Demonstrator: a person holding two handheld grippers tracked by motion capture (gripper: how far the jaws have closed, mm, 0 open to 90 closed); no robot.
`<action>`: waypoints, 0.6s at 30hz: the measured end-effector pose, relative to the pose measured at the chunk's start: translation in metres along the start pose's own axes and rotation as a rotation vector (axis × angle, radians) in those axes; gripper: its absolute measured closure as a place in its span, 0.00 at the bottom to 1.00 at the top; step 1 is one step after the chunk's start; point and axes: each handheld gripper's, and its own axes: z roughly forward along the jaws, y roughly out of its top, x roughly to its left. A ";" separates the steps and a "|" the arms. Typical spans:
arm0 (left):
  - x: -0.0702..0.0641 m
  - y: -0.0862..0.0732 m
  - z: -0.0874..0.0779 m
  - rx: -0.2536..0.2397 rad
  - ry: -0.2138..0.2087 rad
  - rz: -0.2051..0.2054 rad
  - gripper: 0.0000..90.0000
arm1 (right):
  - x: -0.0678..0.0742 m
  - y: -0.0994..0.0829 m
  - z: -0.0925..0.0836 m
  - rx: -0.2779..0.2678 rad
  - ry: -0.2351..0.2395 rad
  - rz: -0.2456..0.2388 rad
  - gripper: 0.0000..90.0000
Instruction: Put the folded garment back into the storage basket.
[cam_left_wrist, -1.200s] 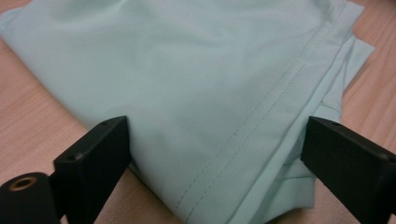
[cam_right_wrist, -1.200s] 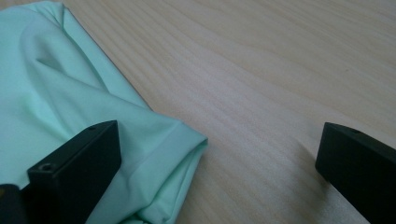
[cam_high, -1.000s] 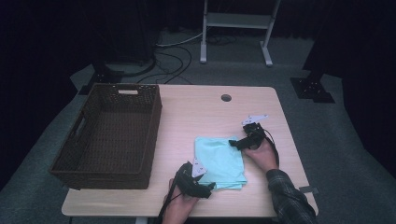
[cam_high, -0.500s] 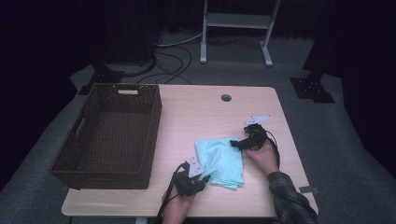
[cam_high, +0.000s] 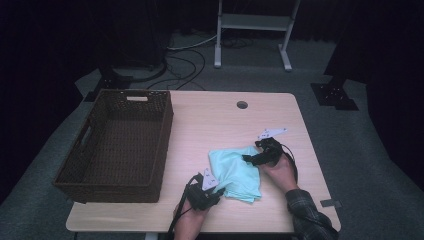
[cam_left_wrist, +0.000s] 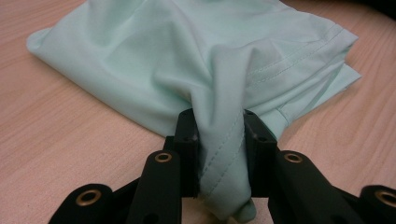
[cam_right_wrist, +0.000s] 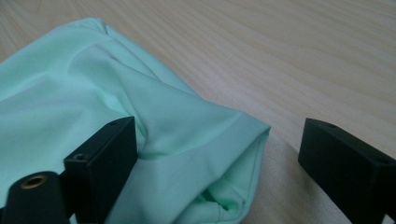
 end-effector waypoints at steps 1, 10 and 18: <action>0.000 0.000 0.000 0.000 0.000 0.000 0.80 | 0.002 -0.001 -0.001 0.002 -0.006 -0.007 0.14; 0.001 0.000 0.000 0.000 -0.003 -0.004 0.80 | 0.012 -0.007 -0.008 -0.030 0.051 -0.042 0.57; 0.000 0.000 0.000 0.000 0.002 -0.011 0.80 | 0.017 -0.008 -0.009 -0.025 0.105 -0.012 0.84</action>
